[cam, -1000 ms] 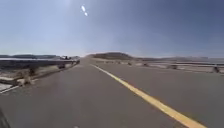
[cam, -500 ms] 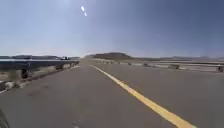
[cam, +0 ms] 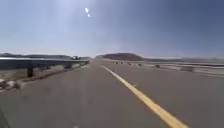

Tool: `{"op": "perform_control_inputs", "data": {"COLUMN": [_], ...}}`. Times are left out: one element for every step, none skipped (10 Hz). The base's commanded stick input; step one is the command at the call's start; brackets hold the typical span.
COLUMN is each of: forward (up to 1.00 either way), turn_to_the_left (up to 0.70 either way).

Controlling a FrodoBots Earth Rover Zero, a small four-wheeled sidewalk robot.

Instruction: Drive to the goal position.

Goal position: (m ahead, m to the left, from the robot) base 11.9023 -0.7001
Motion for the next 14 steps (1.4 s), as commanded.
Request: {"op": "perform_control_inputs", "data": {"forward": [0.0, 0.0, 0.11, 0.25, 0.7, 0.7, 0.7, 0.7, 0.7, 0.7, 0.7, 0.7, 0.7, 0.7], "turn_to_the_left": [0.0, 0.0, 0.0, 0.0, 0.0, 0.0, 0.0, 0.0, 0.0, 0.0, 0.0, 0.0, 0.0, 0.0]}}
